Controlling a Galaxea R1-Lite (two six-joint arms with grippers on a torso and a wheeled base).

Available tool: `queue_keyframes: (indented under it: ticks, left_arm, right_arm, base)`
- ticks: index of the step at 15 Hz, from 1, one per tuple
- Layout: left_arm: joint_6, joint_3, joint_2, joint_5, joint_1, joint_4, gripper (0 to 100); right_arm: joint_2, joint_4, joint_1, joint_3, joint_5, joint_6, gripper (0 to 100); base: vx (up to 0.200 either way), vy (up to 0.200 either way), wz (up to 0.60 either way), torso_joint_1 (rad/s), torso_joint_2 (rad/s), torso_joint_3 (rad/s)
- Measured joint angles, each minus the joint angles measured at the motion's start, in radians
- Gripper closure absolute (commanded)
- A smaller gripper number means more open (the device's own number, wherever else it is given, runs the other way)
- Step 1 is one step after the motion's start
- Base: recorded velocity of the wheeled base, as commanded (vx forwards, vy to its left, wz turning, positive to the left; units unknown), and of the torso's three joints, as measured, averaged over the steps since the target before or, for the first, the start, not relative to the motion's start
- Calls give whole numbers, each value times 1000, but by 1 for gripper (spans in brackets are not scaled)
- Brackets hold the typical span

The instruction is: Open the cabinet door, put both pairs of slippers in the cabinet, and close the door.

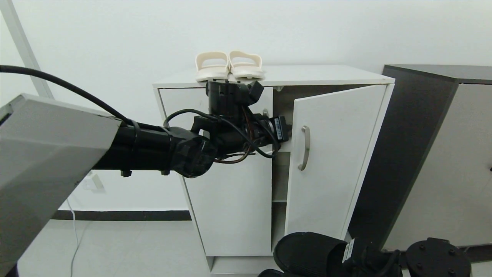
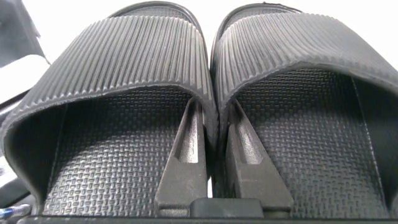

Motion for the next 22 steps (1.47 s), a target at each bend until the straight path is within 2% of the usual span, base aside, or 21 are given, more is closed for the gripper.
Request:
queue_keyframes:
  ticks: [3,6,7,8,10,12,13,16,18,20,22]
  left_arm:
    - [-1,32,-7,2,-59,-22,100]
    - [-1,109,-26,4,-153,-146,100]
    - [-1,120,-33,4,-172,-155,100]
    - [2,129,-40,7,-181,-158,100]
    - [7,136,-55,58,-185,-158,100]
    - [16,146,-90,148,-169,-149,100]
    - [34,157,-113,177,-156,-147,100]
    - [125,225,-238,279,-101,-109,100]
    - [173,314,-360,349,-61,-65,100]
    - [206,423,-506,414,-4,-17,100]
    - [242,551,-667,487,81,23,100]
  right_arm:
    - [0,-1,14,8,1,0,100]
    - [0,-1,31,19,1,0,100]
    - [0,-3,31,20,1,0,100]
    - [0,-3,32,21,1,0,100]
    - [0,-5,35,18,-2,0,100]
    - [15,-8,17,-19,-49,7,100]
    - [27,-14,1,-45,-104,10,100]
    - [92,-16,-45,-166,-372,57,100]
    - [141,-17,-59,-269,-506,100,100]
    - [202,-15,-87,-380,-635,145,100]
    - [250,-12,-117,-445,-682,165,100]
  base:
    - [-200,0,0,-2,4,2]
    - [-200,0,0,-1,1,-1]
    - [0,0,0,0,0,0]
    - [0,0,0,0,0,0]
    - [0,0,0,0,0,0]
    - [0,0,0,0,0,0]
    - [0,0,0,0,0,0]
    - [0,0,0,0,0,0]
    - [0,0,0,0,0,0]
    - [0,0,0,0,0,0]
    - [0,0,0,0,0,0]
